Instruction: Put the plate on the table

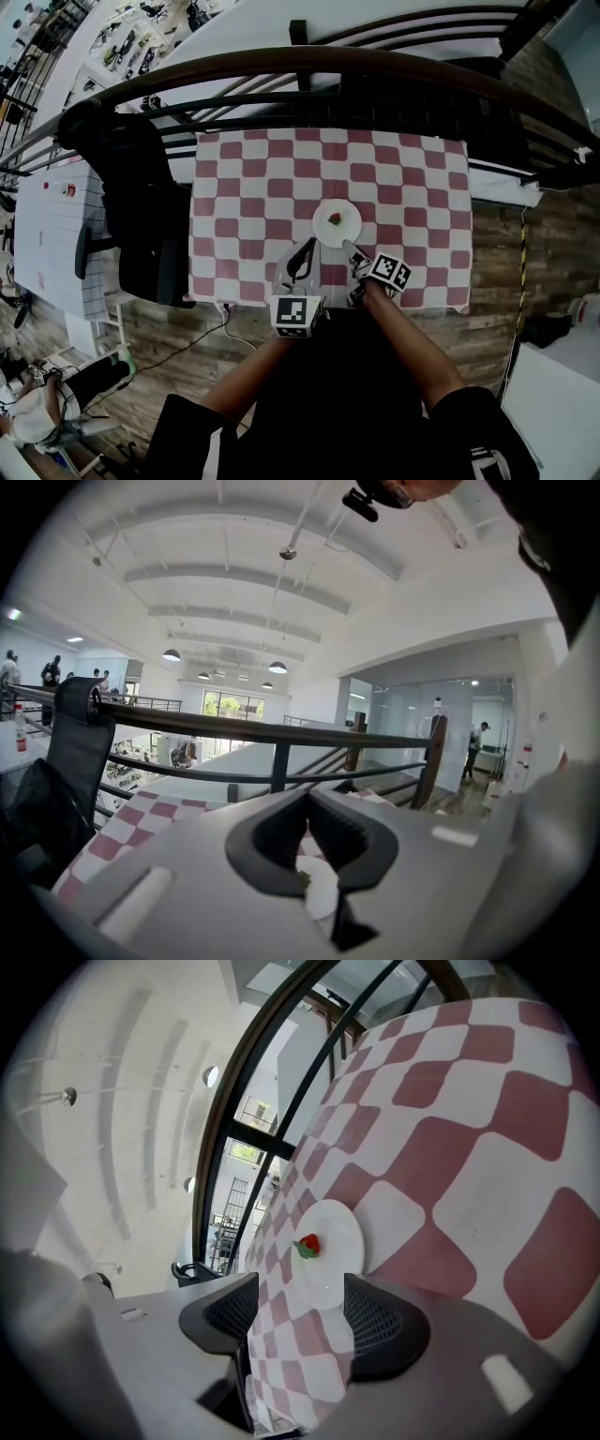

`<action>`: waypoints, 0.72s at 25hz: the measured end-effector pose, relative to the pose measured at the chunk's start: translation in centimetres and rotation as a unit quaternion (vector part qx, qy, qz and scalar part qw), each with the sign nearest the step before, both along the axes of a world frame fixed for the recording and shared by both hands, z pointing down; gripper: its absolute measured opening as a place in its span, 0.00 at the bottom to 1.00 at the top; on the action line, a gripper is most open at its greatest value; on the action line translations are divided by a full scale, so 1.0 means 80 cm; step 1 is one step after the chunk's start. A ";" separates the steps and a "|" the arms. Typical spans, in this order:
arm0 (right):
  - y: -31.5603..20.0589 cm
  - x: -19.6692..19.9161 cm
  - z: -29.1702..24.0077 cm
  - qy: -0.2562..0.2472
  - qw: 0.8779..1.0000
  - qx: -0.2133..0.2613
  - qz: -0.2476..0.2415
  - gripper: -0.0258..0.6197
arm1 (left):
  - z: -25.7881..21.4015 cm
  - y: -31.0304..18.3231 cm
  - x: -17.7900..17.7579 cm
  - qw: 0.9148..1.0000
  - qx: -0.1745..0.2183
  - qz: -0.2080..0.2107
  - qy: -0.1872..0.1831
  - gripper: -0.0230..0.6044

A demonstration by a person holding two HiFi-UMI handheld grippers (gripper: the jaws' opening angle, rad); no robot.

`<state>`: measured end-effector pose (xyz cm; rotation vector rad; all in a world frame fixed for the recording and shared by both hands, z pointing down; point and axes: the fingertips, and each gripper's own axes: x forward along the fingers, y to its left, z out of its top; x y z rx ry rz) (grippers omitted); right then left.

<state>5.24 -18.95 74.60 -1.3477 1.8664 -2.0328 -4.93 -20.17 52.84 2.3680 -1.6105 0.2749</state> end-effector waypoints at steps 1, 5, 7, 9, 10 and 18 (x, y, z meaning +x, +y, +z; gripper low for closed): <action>0.001 -0.001 -0.007 0.001 1.000 0.006 -0.005 0.48 | -0.003 0.002 0.000 1.000 0.003 0.000 0.001 0.05; 0.007 -0.007 -0.036 0.007 0.999 0.030 -0.016 0.44 | -0.010 0.014 -0.002 1.000 0.008 0.001 0.004 0.05; 0.010 -0.012 -0.051 0.014 0.999 0.043 -0.020 0.43 | -0.010 0.022 -0.003 1.000 0.005 0.002 0.006 0.05; 0.012 -0.016 -0.069 0.015 0.998 0.062 -0.026 0.41 | -0.013 0.029 -0.001 1.000 0.008 0.007 0.010 0.05; 0.012 -0.018 -0.079 0.013 0.997 0.073 -0.027 0.38 | -0.015 0.033 0.000 1.000 0.010 0.009 0.011 0.05; 0.027 -0.026 -0.132 -0.003 0.993 0.114 -0.014 0.29 | -0.027 0.055 0.009 0.999 0.026 0.016 0.018 0.05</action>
